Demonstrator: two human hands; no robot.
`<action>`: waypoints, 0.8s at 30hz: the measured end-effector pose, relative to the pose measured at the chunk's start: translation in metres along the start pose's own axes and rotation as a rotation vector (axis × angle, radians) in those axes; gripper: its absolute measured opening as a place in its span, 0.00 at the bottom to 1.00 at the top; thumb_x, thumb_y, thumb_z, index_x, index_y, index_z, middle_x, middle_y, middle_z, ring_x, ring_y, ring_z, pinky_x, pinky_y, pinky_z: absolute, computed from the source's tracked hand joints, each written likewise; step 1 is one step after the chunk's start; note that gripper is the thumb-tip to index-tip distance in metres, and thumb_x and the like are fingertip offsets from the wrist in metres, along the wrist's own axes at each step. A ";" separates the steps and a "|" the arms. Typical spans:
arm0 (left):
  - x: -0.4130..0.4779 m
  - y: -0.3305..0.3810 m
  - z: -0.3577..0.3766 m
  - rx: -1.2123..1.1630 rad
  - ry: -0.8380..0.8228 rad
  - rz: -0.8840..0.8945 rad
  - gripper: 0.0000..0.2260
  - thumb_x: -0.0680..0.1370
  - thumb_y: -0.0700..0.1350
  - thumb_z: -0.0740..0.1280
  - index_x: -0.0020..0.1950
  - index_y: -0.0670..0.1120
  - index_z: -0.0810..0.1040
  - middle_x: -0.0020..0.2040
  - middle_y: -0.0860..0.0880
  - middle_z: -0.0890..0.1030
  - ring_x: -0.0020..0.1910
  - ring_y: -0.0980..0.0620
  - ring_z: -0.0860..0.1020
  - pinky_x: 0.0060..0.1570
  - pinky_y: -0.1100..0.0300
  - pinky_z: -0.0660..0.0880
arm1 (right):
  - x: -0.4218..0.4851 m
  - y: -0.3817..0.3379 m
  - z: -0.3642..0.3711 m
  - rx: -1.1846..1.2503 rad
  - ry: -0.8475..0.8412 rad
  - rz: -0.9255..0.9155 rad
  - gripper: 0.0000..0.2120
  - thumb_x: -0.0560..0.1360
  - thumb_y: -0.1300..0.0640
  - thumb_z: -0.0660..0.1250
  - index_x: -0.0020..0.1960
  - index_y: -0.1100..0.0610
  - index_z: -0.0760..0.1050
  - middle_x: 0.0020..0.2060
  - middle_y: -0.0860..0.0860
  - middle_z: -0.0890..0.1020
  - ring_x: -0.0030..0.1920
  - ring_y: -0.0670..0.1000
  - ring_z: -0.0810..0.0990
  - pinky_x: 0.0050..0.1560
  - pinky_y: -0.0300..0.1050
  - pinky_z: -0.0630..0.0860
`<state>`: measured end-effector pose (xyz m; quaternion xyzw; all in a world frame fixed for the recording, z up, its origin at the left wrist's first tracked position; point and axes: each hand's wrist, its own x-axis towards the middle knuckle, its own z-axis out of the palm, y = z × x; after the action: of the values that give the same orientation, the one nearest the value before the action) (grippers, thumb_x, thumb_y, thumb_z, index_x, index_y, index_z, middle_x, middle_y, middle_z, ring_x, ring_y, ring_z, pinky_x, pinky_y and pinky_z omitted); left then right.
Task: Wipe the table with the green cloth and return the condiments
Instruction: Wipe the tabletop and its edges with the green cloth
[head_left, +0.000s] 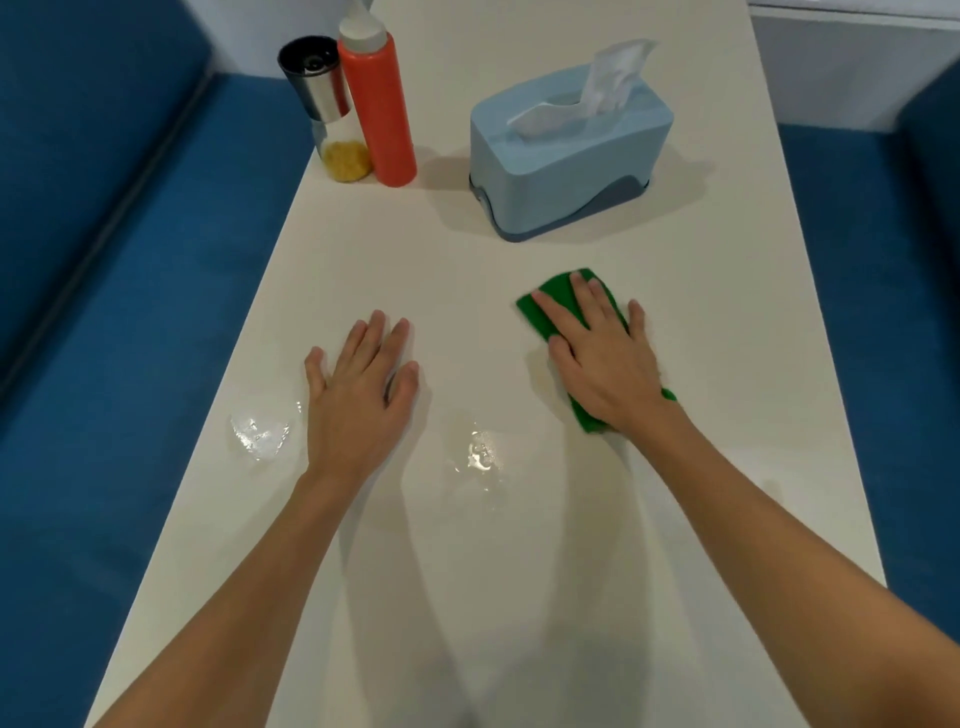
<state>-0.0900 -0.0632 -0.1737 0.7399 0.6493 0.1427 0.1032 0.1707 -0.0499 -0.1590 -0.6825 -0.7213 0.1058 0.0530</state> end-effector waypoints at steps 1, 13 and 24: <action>0.000 0.000 0.001 0.002 0.004 0.002 0.22 0.82 0.54 0.51 0.76 0.54 0.62 0.78 0.52 0.59 0.77 0.55 0.54 0.72 0.47 0.45 | 0.010 -0.010 0.003 0.007 0.000 0.024 0.25 0.80 0.49 0.47 0.77 0.43 0.51 0.77 0.54 0.52 0.77 0.53 0.49 0.72 0.62 0.45; -0.002 -0.013 -0.015 -0.050 -0.051 0.025 0.25 0.80 0.58 0.49 0.76 0.55 0.62 0.77 0.52 0.60 0.77 0.54 0.55 0.73 0.46 0.44 | -0.066 -0.017 0.007 0.001 -0.162 -0.568 0.22 0.82 0.46 0.45 0.75 0.40 0.57 0.77 0.47 0.56 0.76 0.48 0.52 0.74 0.55 0.47; -0.027 -0.046 -0.024 -0.009 -0.002 -0.046 0.23 0.82 0.55 0.48 0.77 0.54 0.61 0.78 0.52 0.58 0.77 0.55 0.54 0.74 0.45 0.44 | 0.023 -0.033 0.007 0.034 -0.029 -0.087 0.24 0.80 0.47 0.43 0.76 0.40 0.52 0.77 0.51 0.52 0.77 0.50 0.48 0.73 0.59 0.45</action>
<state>-0.1443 -0.0847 -0.1694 0.7243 0.6654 0.1426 0.1105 0.1359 -0.0293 -0.1595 -0.6478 -0.7491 0.1254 0.0588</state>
